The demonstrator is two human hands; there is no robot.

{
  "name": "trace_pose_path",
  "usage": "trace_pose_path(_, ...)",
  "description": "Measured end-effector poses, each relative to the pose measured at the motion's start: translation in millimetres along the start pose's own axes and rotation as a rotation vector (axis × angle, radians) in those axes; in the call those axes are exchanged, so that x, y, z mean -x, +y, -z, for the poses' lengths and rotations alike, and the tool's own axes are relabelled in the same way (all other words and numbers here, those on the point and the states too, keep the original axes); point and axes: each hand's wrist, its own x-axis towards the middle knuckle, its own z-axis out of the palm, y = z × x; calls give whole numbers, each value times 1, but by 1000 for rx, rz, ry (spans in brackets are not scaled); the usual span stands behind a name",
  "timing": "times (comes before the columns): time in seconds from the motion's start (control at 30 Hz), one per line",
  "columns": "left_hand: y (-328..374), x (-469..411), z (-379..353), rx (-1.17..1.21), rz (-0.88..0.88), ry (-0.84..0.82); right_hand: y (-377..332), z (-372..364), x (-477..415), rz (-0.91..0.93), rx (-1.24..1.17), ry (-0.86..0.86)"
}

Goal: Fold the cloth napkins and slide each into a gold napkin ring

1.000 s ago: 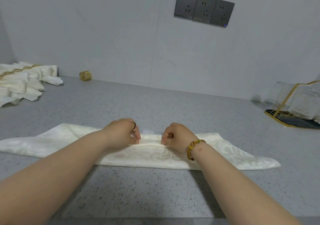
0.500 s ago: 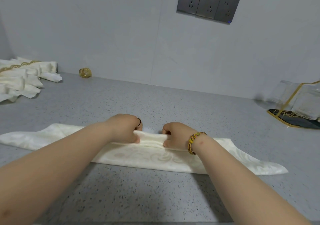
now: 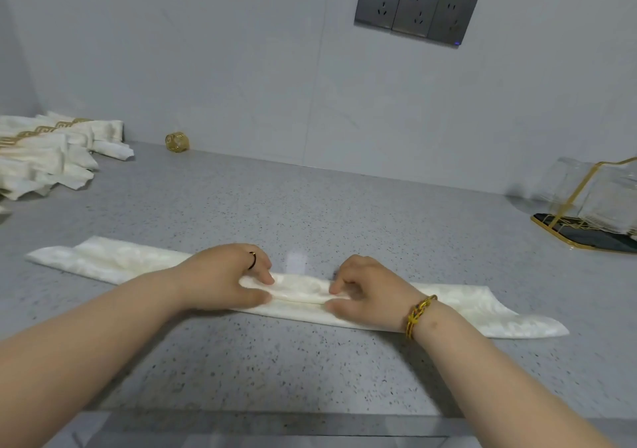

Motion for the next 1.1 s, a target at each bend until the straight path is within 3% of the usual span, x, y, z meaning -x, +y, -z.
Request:
trace_pose_path(0.13,2,-5,7,69,62,-95,-1,7,-4,-138,-183,-56)
trace_pose_path(0.33,10,-18,15,88,166,-177,-13,12,-17,-262,-72,-178)
trace_pose_path(0.43,16,-10,14,4,121,-119,-18,9,-10,-157,60,-91)
trace_pose_path(0.57,15,7,1,-226,-12,162,-19,-10,6,65,274,175)
trace_pose_path(0.63,12,17,-11,-302,-143,246,-16,-25,16,147,269,275)
trace_pose_path(0.7,12,26,-17,-233,-205,247,-15,-35,25,143,229,300)
trace_pose_path(0.8,9,41,-20,-112,-106,130,-13,-37,38,95,222,210)
trace_pose_path(0.93,9,53,-27,-197,-36,-15,-33,-21,46,-77,148,-68)
trace_pose_path(1.1,13,54,-29,-186,-22,-15,-61,-13,23,-159,319,97)
